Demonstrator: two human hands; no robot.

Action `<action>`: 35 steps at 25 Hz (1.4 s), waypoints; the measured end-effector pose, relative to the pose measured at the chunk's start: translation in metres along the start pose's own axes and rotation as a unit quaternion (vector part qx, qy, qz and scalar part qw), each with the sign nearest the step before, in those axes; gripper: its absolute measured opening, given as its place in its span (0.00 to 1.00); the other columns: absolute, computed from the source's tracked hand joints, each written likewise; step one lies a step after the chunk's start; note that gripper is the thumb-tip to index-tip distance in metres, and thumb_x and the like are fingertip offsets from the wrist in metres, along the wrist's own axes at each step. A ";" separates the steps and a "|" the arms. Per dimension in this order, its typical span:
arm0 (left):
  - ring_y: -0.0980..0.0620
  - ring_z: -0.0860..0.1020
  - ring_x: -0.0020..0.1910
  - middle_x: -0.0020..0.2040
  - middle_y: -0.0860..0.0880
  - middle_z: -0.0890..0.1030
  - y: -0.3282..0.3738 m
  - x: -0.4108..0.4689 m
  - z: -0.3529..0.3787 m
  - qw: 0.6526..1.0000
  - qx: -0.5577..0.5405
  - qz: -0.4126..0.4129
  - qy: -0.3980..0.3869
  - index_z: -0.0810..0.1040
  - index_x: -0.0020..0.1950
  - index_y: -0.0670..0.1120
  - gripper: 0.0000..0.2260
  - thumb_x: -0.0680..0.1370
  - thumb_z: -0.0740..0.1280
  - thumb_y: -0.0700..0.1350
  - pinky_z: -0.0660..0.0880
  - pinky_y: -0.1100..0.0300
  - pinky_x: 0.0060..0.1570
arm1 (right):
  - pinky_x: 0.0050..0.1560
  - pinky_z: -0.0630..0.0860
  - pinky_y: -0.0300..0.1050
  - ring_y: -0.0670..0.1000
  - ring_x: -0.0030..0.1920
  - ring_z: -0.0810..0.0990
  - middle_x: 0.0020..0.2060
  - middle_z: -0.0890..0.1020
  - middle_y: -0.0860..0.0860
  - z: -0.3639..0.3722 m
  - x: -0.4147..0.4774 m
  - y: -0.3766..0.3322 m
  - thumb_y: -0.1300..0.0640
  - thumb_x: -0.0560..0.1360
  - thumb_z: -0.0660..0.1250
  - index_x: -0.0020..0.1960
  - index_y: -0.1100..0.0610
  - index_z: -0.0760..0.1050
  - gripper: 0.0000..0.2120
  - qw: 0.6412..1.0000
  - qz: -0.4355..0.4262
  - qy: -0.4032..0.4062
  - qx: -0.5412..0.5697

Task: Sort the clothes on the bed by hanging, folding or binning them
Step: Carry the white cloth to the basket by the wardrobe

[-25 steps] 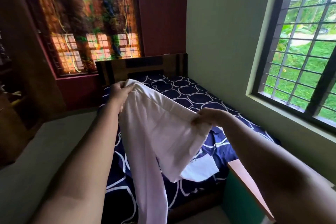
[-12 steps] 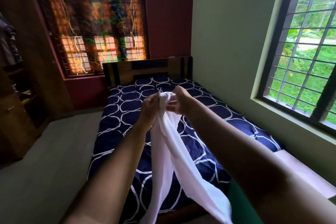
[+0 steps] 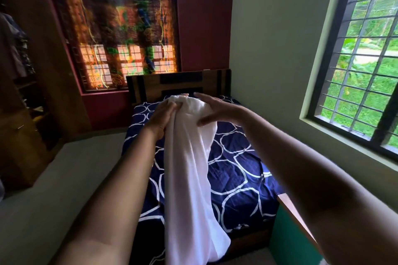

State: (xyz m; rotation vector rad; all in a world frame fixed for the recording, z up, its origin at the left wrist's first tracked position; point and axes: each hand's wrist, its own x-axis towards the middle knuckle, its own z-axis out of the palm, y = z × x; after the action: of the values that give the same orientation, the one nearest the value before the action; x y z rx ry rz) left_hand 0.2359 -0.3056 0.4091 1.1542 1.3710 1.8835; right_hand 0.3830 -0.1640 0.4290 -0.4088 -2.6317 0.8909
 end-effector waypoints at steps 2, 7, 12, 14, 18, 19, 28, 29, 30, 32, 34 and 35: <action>0.53 0.80 0.49 0.50 0.49 0.83 0.017 -0.001 -0.015 0.997 0.049 0.025 -0.049 0.83 0.53 0.51 0.11 0.74 0.65 0.42 0.78 0.62 0.45 | 0.58 0.73 0.44 0.47 0.54 0.77 0.55 0.79 0.49 -0.004 -0.001 -0.007 0.58 0.67 0.77 0.65 0.52 0.72 0.28 0.996 0.017 -0.086 -0.009; 0.52 0.76 0.59 0.58 0.50 0.79 0.042 0.011 -0.049 0.962 0.262 -0.005 -0.070 0.78 0.59 0.51 0.12 0.76 0.70 0.43 0.76 0.59 0.55 | 0.42 0.78 0.45 0.46 0.38 0.78 0.39 0.79 0.48 -0.032 0.012 -0.017 0.63 0.72 0.72 0.47 0.50 0.77 0.10 0.987 0.092 -0.121 -0.053; 0.50 0.75 0.60 0.61 0.49 0.75 0.033 0.034 -0.039 0.945 0.324 0.035 -0.031 0.75 0.62 0.51 0.16 0.75 0.71 0.46 0.74 0.54 0.59 | 0.32 0.73 0.41 0.45 0.33 0.74 0.36 0.76 0.49 -0.041 0.038 -0.009 0.63 0.72 0.70 0.58 0.60 0.77 0.14 0.976 0.100 -0.035 -0.188; 0.51 0.74 0.60 0.63 0.48 0.73 0.024 0.042 -0.042 0.950 0.311 0.007 -0.040 0.71 0.64 0.51 0.21 0.73 0.72 0.47 0.75 0.56 0.54 | 0.43 0.79 0.48 0.47 0.39 0.77 0.41 0.78 0.51 -0.042 0.044 0.006 0.65 0.73 0.69 0.58 0.58 0.76 0.14 0.979 0.135 -0.072 -0.131; 0.45 0.78 0.59 0.62 0.44 0.77 0.019 0.065 -0.065 0.963 0.150 -0.164 -0.151 0.72 0.66 0.50 0.29 0.68 0.77 0.47 0.78 0.51 0.53 | 0.49 0.76 0.45 0.47 0.41 0.78 0.42 0.80 0.50 -0.068 0.059 0.024 0.66 0.71 0.68 0.52 0.56 0.77 0.11 0.949 0.161 -0.265 0.057; 0.46 0.79 0.58 0.61 0.45 0.78 0.018 0.078 -0.068 0.962 0.144 -0.168 -0.161 0.72 0.67 0.50 0.27 0.69 0.76 0.46 0.79 0.52 0.51 | 0.45 0.75 0.42 0.46 0.39 0.77 0.41 0.80 0.50 -0.073 0.070 0.028 0.64 0.70 0.69 0.52 0.56 0.77 0.11 0.943 0.162 -0.286 0.057; 0.51 0.76 0.52 0.52 0.48 0.78 -0.073 0.292 -0.092 0.959 0.250 -0.119 -0.065 0.71 0.59 0.49 0.14 0.76 0.68 0.37 0.76 0.64 0.40 | 0.20 0.74 0.38 0.48 0.20 0.75 0.27 0.76 0.55 -0.080 0.273 0.135 0.73 0.73 0.66 0.51 0.59 0.76 0.12 0.968 0.243 -0.061 -0.026; 0.51 0.76 0.53 0.52 0.48 0.78 -0.097 0.322 -0.098 0.956 0.267 -0.117 -0.045 0.71 0.56 0.49 0.14 0.76 0.69 0.37 0.75 0.64 0.42 | 0.22 0.77 0.42 0.49 0.19 0.76 0.28 0.77 0.58 -0.073 0.302 0.158 0.74 0.73 0.64 0.51 0.61 0.76 0.12 0.966 0.255 -0.036 0.014; 0.51 0.76 0.53 0.52 0.47 0.79 -0.125 0.351 -0.105 0.950 0.288 -0.119 -0.018 0.72 0.55 0.49 0.13 0.75 0.71 0.38 0.74 0.62 0.45 | 0.24 0.79 0.46 0.50 0.19 0.77 0.31 0.76 0.60 -0.064 0.330 0.183 0.75 0.73 0.63 0.51 0.63 0.75 0.12 0.963 0.265 -0.011 0.051; 0.48 0.77 0.53 0.55 0.45 0.80 -0.185 0.405 -0.122 0.928 0.345 -0.130 0.049 0.74 0.56 0.49 0.15 0.73 0.73 0.39 0.75 0.57 0.51 | 0.33 0.81 0.54 0.52 0.22 0.79 0.35 0.76 0.60 -0.038 0.383 0.234 0.75 0.73 0.62 0.54 0.64 0.76 0.13 0.958 0.273 0.044 0.078; 0.44 0.76 0.60 0.63 0.43 0.77 -0.238 0.443 -0.131 0.920 0.354 -0.136 0.103 0.71 0.66 0.48 0.22 0.74 0.72 0.40 0.76 0.51 0.57 | 0.50 0.80 0.53 0.54 0.41 0.80 0.51 0.78 0.61 -0.007 0.424 0.284 0.72 0.73 0.64 0.63 0.60 0.74 0.20 0.965 0.239 0.088 0.058; 0.44 0.72 0.66 0.69 0.43 0.71 -0.271 0.456 -0.134 0.921 0.342 -0.143 0.116 0.64 0.72 0.49 0.28 0.75 0.71 0.40 0.73 0.50 0.63 | 0.56 0.75 0.48 0.55 0.56 0.76 0.65 0.71 0.61 0.018 0.438 0.313 0.71 0.74 0.64 0.71 0.55 0.67 0.28 0.971 0.217 0.090 0.046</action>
State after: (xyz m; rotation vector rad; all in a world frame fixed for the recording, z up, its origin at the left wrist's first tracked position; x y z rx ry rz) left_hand -0.1211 0.0906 0.2870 0.9586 2.3083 1.3874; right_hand 0.0309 0.2267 0.3142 -1.0175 -2.3600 1.0427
